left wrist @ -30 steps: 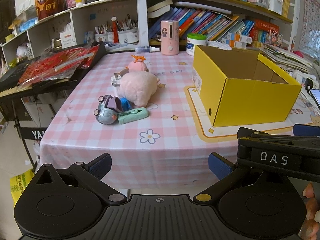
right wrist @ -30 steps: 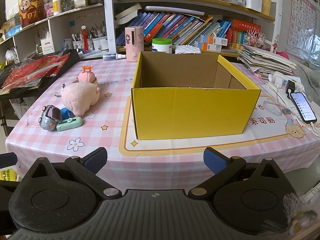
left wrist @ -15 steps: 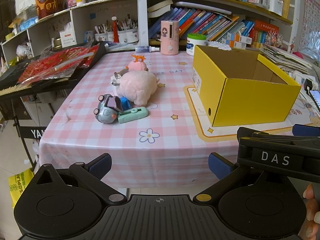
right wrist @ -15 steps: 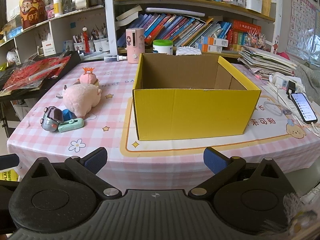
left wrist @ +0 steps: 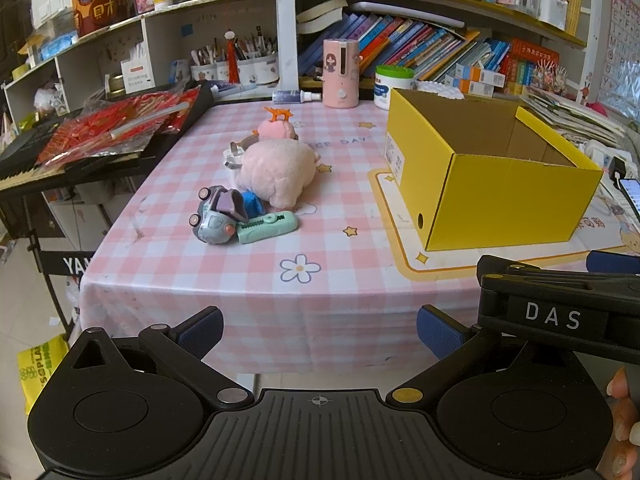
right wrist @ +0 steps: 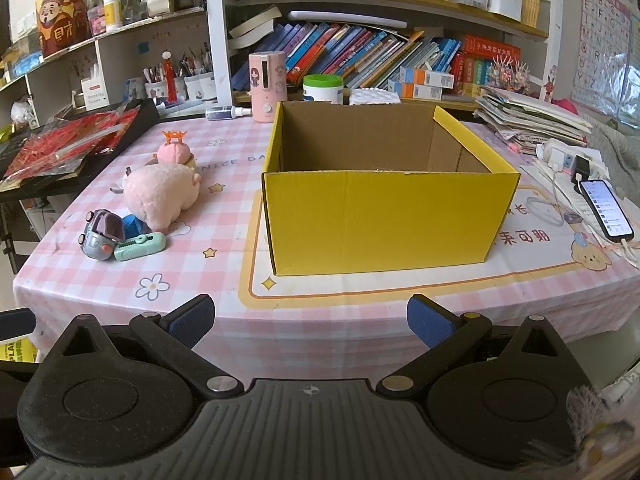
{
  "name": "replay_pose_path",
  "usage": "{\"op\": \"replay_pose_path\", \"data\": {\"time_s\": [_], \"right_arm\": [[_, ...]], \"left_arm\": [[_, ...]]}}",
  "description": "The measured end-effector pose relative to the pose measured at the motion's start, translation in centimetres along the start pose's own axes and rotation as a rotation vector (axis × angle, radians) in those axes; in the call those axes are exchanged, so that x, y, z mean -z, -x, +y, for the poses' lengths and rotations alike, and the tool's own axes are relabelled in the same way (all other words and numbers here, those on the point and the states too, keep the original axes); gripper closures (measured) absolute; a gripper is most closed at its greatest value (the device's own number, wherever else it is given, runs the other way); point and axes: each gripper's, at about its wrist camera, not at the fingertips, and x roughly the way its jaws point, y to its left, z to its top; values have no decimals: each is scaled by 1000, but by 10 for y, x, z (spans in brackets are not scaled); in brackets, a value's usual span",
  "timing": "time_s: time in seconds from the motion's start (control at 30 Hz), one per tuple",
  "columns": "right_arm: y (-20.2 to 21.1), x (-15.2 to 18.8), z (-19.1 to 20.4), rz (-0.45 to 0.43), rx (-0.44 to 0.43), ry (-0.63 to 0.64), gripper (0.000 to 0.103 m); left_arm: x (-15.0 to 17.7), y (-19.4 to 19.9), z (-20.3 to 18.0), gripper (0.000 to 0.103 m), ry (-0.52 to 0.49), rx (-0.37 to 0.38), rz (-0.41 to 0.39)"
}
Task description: Organize objects
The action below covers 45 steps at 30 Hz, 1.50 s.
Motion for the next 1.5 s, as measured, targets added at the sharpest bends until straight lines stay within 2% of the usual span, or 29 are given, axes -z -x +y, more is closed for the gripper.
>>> {"op": "replay_pose_path", "data": {"time_s": [0.9,1.3,1.5], "right_arm": [[2,-2,5,0,-7,5,0],[0,-4,16,14,-51,21,0],[-6,-6,24,21,-78,35,0]], "left_arm": [[-2,5,3,0,-3,-5,-14],[3,9,14,0,-39,-30,-66],[4,6,26,0,-7,-31,-60]]}}
